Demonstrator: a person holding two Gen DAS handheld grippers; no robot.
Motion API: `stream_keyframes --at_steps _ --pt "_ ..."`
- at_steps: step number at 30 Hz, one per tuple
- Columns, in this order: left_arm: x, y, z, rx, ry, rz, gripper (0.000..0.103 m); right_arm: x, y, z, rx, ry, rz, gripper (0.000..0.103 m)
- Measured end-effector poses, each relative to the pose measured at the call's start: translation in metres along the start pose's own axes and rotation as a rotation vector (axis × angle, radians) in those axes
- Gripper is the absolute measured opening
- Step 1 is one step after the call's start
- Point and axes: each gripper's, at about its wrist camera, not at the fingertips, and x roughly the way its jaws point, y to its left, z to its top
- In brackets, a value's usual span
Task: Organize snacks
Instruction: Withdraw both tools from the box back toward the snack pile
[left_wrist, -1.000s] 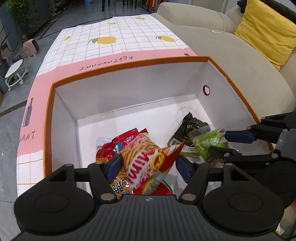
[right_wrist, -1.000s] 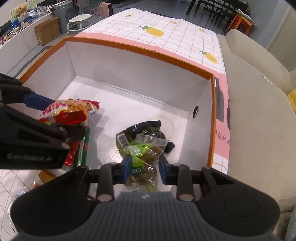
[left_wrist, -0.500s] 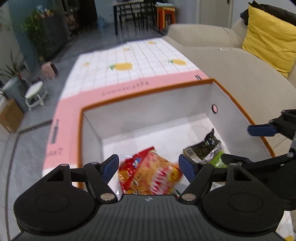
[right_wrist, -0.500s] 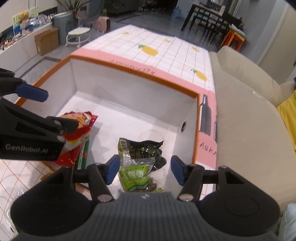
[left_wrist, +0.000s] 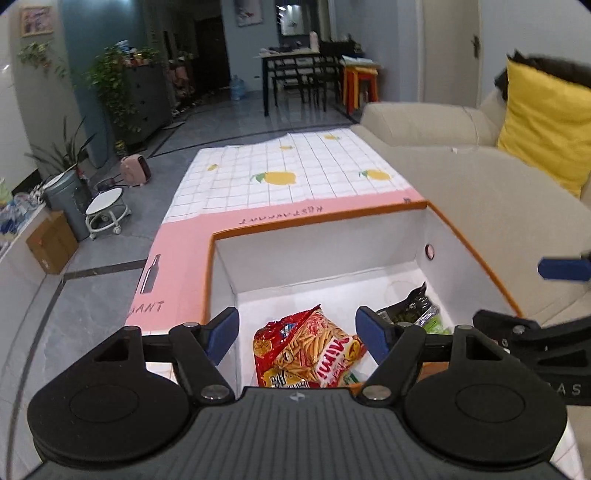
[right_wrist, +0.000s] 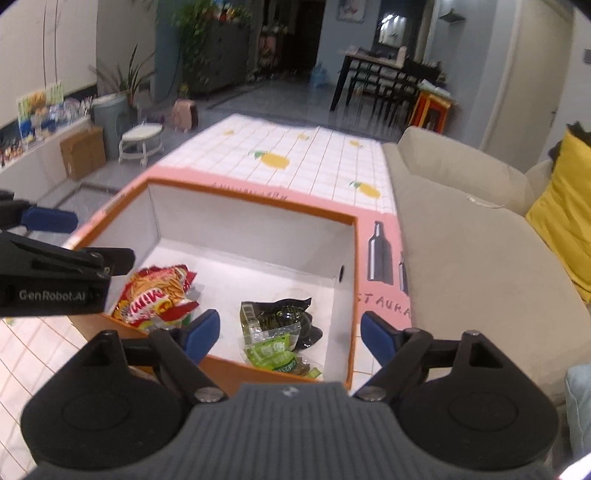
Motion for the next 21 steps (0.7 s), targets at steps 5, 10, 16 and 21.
stream_keyframes --at_steps 5,10,16,21 --pt "-0.033 0.0 -0.013 0.002 -0.053 0.018 0.081 -0.029 -0.001 -0.019 0.059 -0.047 0.008 0.081" --pt "-0.059 0.001 -0.028 -0.025 -0.061 0.001 0.082 -0.051 -0.003 -0.041 0.151 -0.058 0.027 0.081" --pt "-0.075 0.003 -0.045 -0.023 -0.019 -0.035 0.088 -0.068 -0.002 -0.069 0.204 -0.04 0.02 0.081" --pt "-0.078 -0.001 -0.067 -0.02 0.041 -0.057 0.088 -0.074 0.005 -0.089 0.19 -0.002 0.041 0.081"
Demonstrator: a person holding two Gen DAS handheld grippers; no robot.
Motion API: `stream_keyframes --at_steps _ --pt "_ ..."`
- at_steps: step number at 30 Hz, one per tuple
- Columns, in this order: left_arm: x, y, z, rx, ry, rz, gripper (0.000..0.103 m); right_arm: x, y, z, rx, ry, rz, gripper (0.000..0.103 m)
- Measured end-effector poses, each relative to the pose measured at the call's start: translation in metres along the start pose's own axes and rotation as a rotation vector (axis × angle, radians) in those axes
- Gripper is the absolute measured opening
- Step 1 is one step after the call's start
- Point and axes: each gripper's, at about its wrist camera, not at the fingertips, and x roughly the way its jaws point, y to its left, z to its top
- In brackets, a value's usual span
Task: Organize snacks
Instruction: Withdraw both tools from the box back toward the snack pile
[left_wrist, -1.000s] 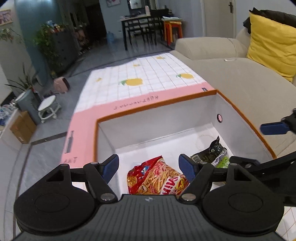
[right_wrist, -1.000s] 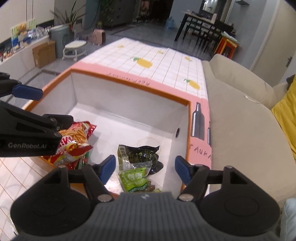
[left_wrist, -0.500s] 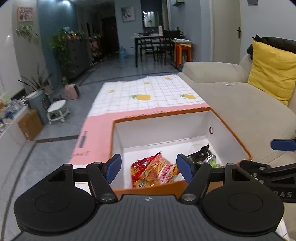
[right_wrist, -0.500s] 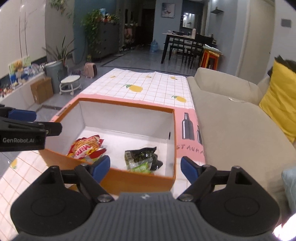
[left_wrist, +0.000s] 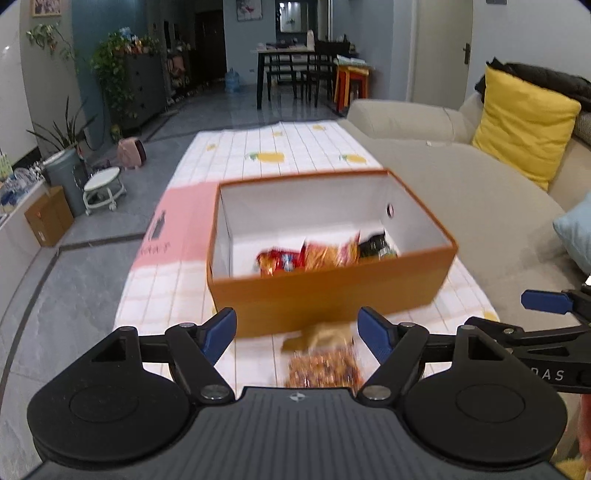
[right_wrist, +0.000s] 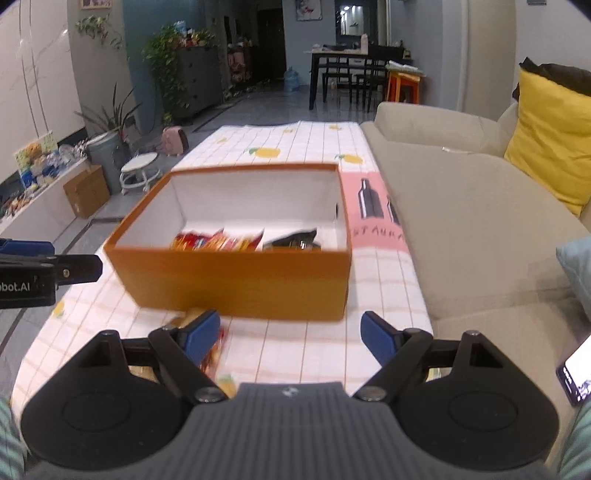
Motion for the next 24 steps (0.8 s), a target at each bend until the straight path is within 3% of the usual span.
stream_keyframes --at_steps 11,22,24 --pt "0.023 0.002 -0.036 -0.019 0.192 -0.094 0.089 0.006 0.001 -0.046 -0.006 0.107 0.008 0.081" --pt "0.045 0.013 -0.064 -0.059 0.239 -0.076 0.089 0.035 0.014 -0.064 -0.067 0.172 0.061 0.079" --pt "0.05 0.013 -0.066 -0.047 0.253 -0.065 0.089 0.04 0.015 -0.064 -0.062 0.181 0.066 0.071"
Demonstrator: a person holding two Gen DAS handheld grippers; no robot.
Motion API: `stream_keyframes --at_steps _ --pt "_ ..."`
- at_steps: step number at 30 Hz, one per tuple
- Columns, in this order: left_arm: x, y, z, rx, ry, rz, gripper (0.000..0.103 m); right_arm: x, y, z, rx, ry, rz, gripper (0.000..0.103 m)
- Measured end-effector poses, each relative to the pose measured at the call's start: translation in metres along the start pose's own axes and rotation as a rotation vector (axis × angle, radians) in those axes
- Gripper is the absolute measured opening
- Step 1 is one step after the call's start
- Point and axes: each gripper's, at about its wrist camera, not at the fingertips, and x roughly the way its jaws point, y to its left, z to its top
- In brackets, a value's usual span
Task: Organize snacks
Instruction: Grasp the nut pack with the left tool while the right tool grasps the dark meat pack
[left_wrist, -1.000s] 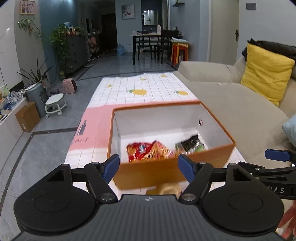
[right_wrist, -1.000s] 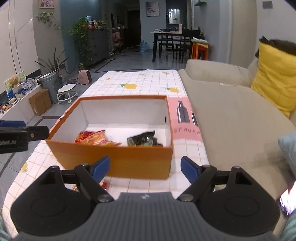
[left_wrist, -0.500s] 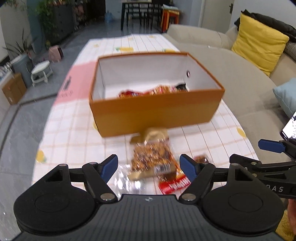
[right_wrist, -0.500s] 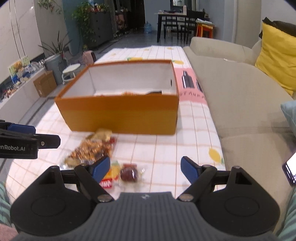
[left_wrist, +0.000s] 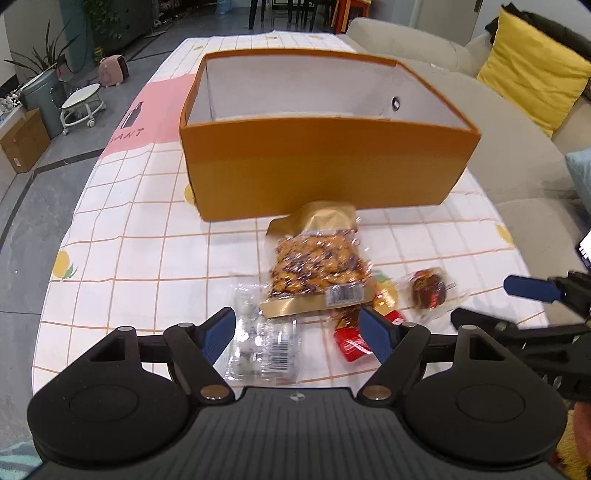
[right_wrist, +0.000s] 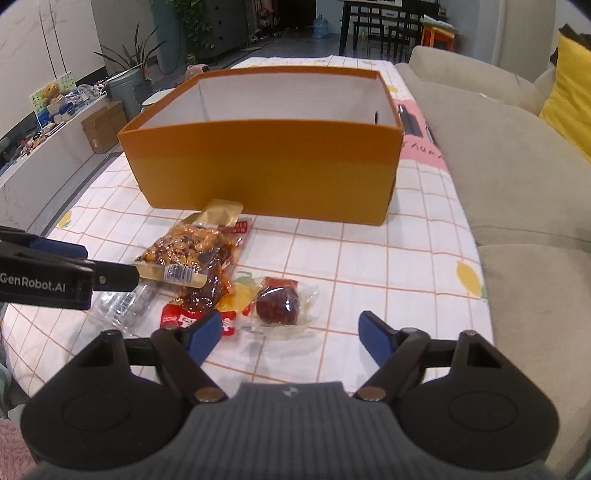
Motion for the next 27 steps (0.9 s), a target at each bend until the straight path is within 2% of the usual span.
stream_keyframes --at_steps 3,8,15,20,27 --pt "0.009 0.003 -0.001 0.008 0.038 0.024 0.089 0.008 0.0 0.003 0.009 0.006 0.018 0.069" --pt "0.019 0.014 -0.003 -0.018 0.062 0.023 0.089 0.019 0.002 0.007 0.018 0.01 0.041 0.069" --pt "0.017 0.008 0.015 -0.033 -0.031 -0.047 0.089 0.034 0.0 0.015 0.045 0.022 0.057 0.068" --pt "0.031 0.005 0.026 -0.088 -0.033 -0.094 0.09 0.044 -0.002 0.018 0.073 0.043 0.068 0.059" --pt "0.05 -0.008 0.032 -0.02 -0.01 -0.003 0.09 0.054 -0.005 0.018 0.082 0.068 0.089 0.05"
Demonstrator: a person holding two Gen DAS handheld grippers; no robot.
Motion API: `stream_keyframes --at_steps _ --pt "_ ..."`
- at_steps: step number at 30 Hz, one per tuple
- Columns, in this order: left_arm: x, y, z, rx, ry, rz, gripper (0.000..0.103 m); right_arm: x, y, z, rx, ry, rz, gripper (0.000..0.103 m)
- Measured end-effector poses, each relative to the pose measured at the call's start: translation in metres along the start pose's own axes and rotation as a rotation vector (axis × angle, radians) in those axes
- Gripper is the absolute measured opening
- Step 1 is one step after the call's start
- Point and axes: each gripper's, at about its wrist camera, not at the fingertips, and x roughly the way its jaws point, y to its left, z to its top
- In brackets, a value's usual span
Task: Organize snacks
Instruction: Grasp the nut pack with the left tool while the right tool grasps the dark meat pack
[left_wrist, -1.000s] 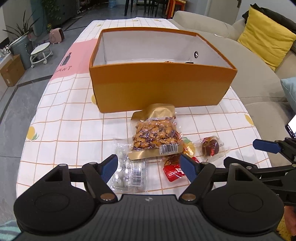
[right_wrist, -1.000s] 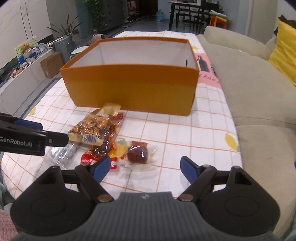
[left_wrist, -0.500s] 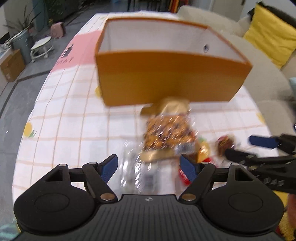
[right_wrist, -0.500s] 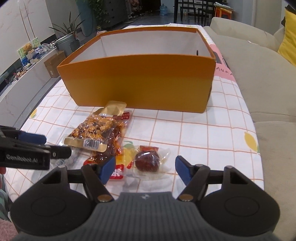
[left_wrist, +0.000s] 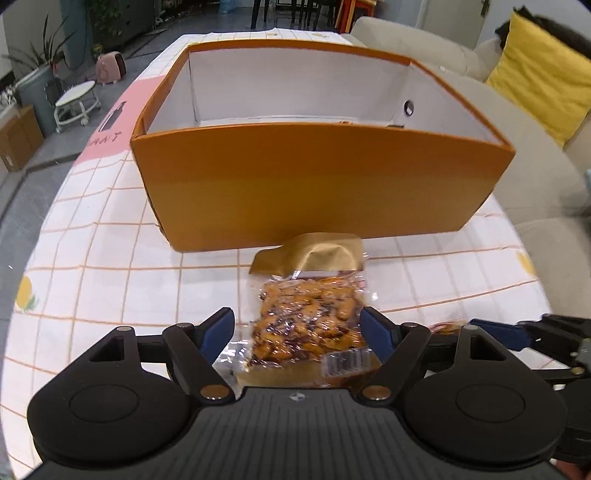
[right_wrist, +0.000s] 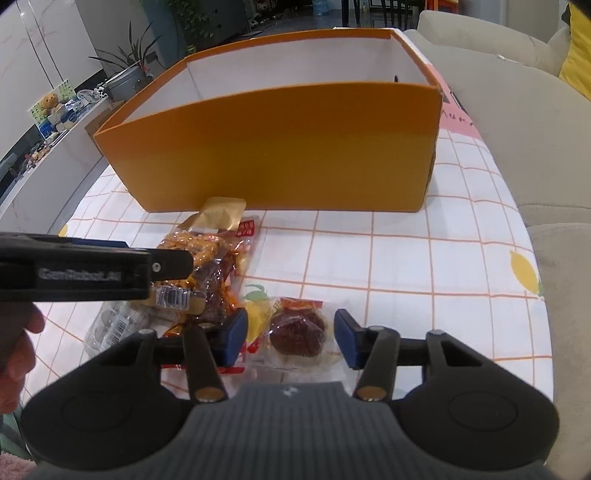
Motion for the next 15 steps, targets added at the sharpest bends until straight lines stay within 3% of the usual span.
stream_keyframes --at_steps 8,15 --pt "0.017 0.002 0.004 -0.002 0.057 -0.024 0.091 0.005 -0.002 0.0 0.001 0.007 0.017 0.046" --pt "0.021 0.0 0.003 0.007 0.06 -0.035 0.094 0.006 -0.002 0.0 -0.008 0.0 0.026 0.043"
